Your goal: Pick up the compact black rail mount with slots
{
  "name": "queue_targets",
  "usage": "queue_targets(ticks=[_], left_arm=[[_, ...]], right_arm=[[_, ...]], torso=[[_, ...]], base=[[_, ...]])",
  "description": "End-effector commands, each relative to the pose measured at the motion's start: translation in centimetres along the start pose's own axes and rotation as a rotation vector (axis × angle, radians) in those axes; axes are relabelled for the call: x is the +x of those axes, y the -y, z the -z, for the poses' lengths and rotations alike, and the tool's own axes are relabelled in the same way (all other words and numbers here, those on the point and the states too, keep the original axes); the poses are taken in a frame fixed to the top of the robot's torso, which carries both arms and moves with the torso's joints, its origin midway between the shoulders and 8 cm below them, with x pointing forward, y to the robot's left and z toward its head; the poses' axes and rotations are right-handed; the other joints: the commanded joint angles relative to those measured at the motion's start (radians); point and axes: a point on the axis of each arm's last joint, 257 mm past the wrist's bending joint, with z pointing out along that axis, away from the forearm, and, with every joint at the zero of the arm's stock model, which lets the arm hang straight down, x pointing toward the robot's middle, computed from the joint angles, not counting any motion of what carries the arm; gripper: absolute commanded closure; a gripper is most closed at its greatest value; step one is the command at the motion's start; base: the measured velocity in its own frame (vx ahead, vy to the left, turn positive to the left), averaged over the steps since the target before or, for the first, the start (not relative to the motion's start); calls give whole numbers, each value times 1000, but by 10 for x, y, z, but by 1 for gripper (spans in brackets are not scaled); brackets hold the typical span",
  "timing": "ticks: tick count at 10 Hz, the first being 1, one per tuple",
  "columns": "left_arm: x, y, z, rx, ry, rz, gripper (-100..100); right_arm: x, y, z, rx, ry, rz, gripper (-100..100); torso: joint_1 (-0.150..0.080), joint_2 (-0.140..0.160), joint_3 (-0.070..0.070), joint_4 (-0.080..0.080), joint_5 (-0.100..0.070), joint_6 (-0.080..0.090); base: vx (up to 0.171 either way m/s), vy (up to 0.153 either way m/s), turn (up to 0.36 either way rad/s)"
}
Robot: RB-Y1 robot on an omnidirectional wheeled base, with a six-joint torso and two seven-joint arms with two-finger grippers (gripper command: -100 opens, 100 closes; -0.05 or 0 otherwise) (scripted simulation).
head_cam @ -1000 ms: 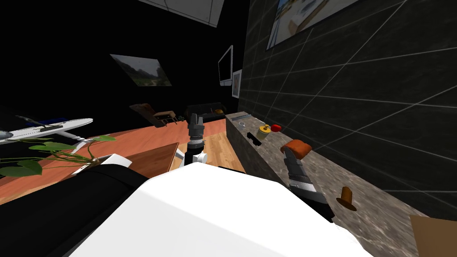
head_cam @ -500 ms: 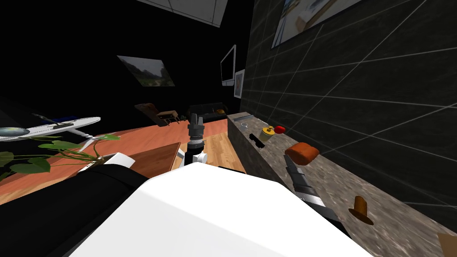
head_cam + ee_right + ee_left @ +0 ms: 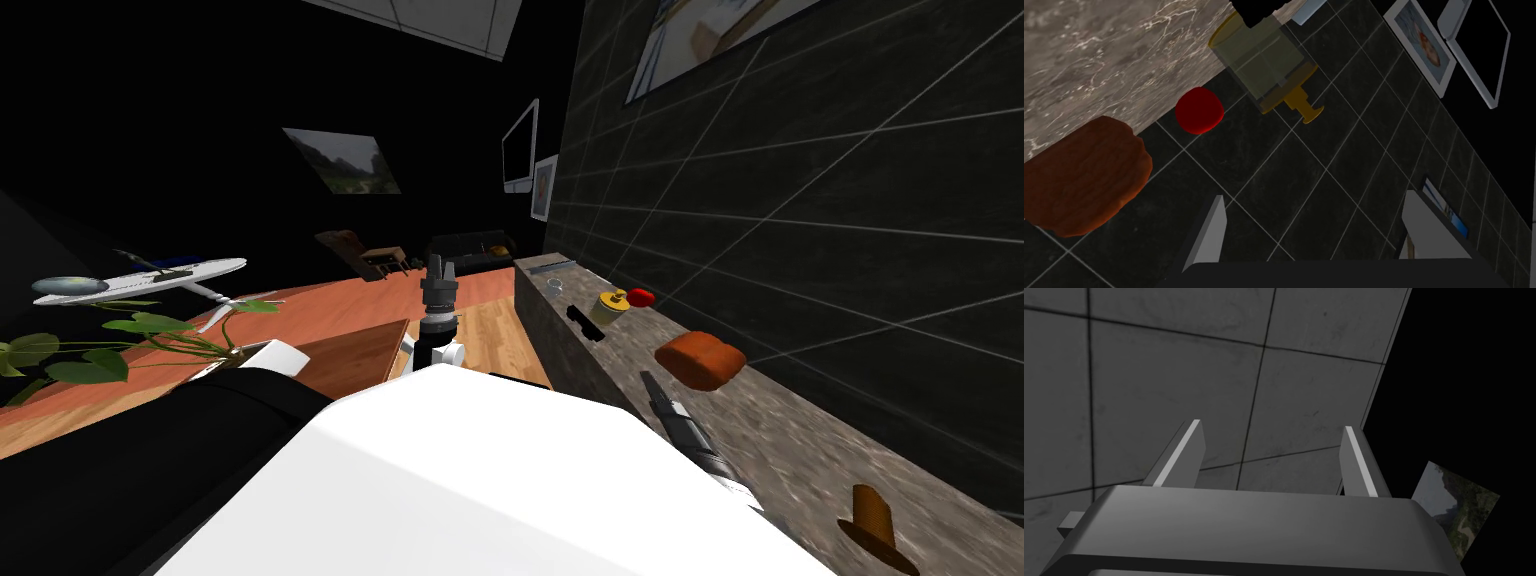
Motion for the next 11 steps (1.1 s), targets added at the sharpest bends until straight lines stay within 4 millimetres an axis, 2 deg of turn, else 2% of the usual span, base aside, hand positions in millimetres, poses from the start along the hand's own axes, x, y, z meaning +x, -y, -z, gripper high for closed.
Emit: queue_targets(ticks=[1, 2, 3, 5, 6, 7, 8, 10, 11], left_arm=[[0, 0, 0, 0, 0, 0, 0], [0, 0, 0, 0, 0, 0, 0], [0, 0, 0, 0, 0, 0, 0], [0, 0, 0, 0, 0, 0, 0], [0, 0, 0, 0, 0, 0, 0], [0, 0, 0, 0, 0, 0, 0], [0, 0, 0, 0, 0, 0, 0], [0, 0, 0, 0, 0, 0, 0], [0, 0, 0, 0, 0, 0, 0]], right_arm=[[9, 24, 17, 68, -47, 61, -100], [12, 37, 27, 109, -81, 114, -100], [15, 42, 34, 128, -93, 115, -100], [21, 70, 60, 209, -176, 228, -100], [23, 74, 66, 224, -188, 228, -100], [26, 87, 82, 262, -236, 286, -100], [26, 88, 83, 264, -238, 286, -100], [29, 111, 110, 319, -335, 405, -100], [30, 112, 115, 327, -343, 405, -100]], torso=[[0, 0, 0, 0, 0, 0], [0, -1, 0, 0, 0, 0], [1, -3, -1, 0, 0, 0], [1, -2, -1, -1, 0, 0], [2, -4, -2, -1, 1, 0], [1, -4, -2, -1, 0, 0], [1, -5, -3, -1, 0, 0], [0, -3, -2, -1, 0, 0], [2, -6, -3, -1, 0, 0]], base=[[67, 36, 96], [106, 50, 128], [91, 40, 48], [111, 64, 133], [121, 43, 36], [125, 48, 103], [95, 31, 48], [126, 44, 126], [136, 51, 47]])
